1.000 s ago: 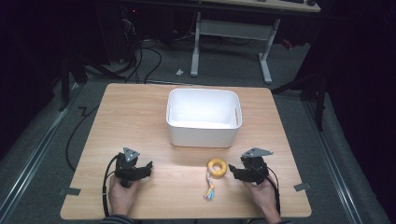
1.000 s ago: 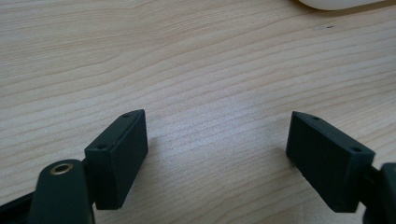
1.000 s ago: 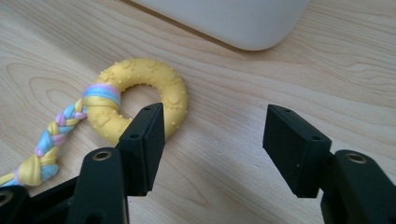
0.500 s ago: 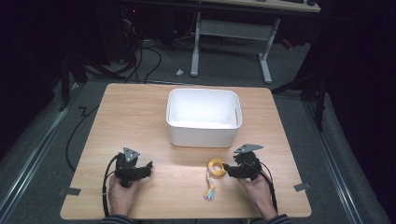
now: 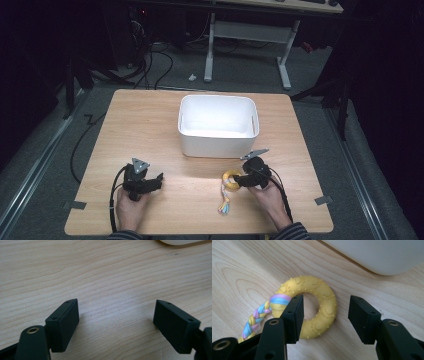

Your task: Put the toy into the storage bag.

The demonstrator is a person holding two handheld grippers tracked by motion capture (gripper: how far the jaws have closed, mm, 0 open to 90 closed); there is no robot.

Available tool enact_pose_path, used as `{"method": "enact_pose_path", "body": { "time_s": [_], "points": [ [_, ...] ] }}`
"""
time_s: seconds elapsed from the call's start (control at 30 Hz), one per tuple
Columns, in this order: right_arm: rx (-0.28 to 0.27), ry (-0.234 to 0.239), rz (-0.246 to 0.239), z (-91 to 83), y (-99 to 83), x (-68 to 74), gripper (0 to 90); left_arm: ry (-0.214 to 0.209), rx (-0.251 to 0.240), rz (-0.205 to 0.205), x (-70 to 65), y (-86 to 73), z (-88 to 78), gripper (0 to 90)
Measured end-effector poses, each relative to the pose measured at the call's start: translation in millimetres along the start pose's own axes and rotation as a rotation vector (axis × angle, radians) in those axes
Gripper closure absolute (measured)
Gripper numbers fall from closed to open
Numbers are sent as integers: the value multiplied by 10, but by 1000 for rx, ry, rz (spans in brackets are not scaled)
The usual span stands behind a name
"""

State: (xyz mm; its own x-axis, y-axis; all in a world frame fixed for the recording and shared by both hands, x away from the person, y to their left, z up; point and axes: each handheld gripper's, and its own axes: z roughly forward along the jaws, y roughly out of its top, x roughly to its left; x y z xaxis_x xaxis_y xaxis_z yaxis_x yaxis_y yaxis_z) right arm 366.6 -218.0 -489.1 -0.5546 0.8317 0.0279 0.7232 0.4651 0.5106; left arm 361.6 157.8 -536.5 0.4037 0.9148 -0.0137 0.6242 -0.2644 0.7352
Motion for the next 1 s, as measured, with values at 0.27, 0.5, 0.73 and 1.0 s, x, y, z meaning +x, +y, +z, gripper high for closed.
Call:
{"method": "enact_pose_path", "body": {
  "time_s": [0.27, 0.5, 0.73, 1.0],
  "points": [
    [39, -13, -12, 76, 57, -11, 502, -1, 0, 0, 0, -1, -1, 210],
    [74, -17, -25, 143, 69, -4, 542, -1, 0, 1, 0, -1, -1, 210],
    [94, -27, -36, 183, 78, 12, 563, -1, 0, 1, 0, -1, -1, 210],
    [93, -35, -66, 180, 83, 54, 649, 0, 0, 1, -1, -1, -1, 210]
  ]
}}
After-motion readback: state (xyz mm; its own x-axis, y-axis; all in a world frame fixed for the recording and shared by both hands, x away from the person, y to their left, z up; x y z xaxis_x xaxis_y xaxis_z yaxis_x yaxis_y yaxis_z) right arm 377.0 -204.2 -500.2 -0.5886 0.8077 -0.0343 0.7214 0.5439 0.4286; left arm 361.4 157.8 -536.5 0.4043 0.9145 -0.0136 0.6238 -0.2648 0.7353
